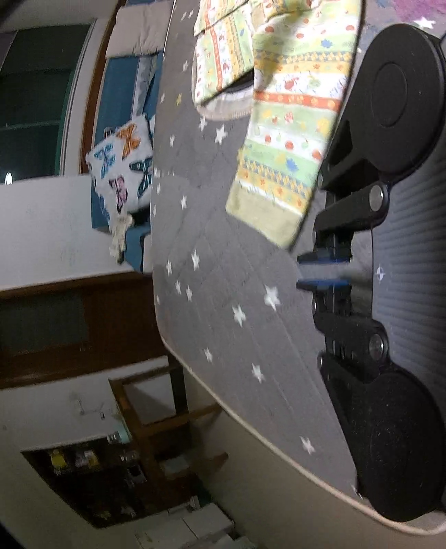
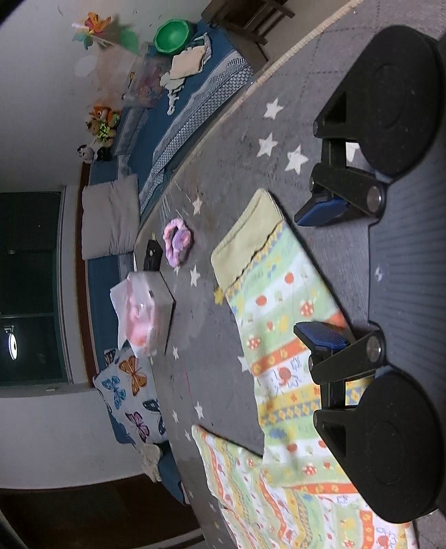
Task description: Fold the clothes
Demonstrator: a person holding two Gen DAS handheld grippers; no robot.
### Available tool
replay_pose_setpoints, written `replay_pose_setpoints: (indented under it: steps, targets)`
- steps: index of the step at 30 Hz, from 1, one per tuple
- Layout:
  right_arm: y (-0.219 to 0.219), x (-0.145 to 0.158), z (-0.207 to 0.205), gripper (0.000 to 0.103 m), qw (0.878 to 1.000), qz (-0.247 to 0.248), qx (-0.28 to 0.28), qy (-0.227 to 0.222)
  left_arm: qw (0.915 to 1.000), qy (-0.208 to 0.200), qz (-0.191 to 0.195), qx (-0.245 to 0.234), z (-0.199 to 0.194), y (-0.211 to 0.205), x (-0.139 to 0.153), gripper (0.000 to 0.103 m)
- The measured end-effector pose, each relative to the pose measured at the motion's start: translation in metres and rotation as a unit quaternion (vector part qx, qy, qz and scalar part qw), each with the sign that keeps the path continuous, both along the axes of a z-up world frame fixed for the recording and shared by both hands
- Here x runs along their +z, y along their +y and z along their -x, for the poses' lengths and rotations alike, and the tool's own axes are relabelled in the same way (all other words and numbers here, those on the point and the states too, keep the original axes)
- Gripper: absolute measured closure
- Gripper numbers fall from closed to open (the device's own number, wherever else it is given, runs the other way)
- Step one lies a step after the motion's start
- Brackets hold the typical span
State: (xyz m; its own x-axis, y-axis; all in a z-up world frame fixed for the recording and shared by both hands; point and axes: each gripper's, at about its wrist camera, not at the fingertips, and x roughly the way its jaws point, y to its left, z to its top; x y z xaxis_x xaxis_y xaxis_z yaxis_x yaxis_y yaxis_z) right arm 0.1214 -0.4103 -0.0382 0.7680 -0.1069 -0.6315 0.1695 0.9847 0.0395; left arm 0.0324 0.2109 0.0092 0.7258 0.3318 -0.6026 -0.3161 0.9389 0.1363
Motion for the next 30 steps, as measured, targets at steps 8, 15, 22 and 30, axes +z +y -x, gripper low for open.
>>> replay_pose_setpoints:
  steps: [8, 15, 22, 30]
  targets:
    - [-0.005, -0.003, -0.001, 0.039, 1.0, -0.001, -0.007, 0.001, 0.9992, 0.01, -0.029, -0.026, -0.046, -0.014, -0.014, 0.044]
    - [-0.008, -0.003, -0.006, 0.039, 1.0, -0.007, -0.014, -0.001, 0.9988, 0.026, 0.01, -0.042, -0.063, -0.006, -0.029, 0.09]
    - [-0.008, -0.001, -0.011, 0.039, 1.0, -0.007, -0.011, -0.001, 0.9997, 0.004, 0.009, -0.021, -0.017, -0.011, -0.015, 0.094]
    - [-0.004, -0.006, -0.008, 0.036, 1.0, 0.001, -0.008, 0.008, 0.9998, 0.004, 0.017, 0.009, 0.034, 0.009, 0.007, 0.094]
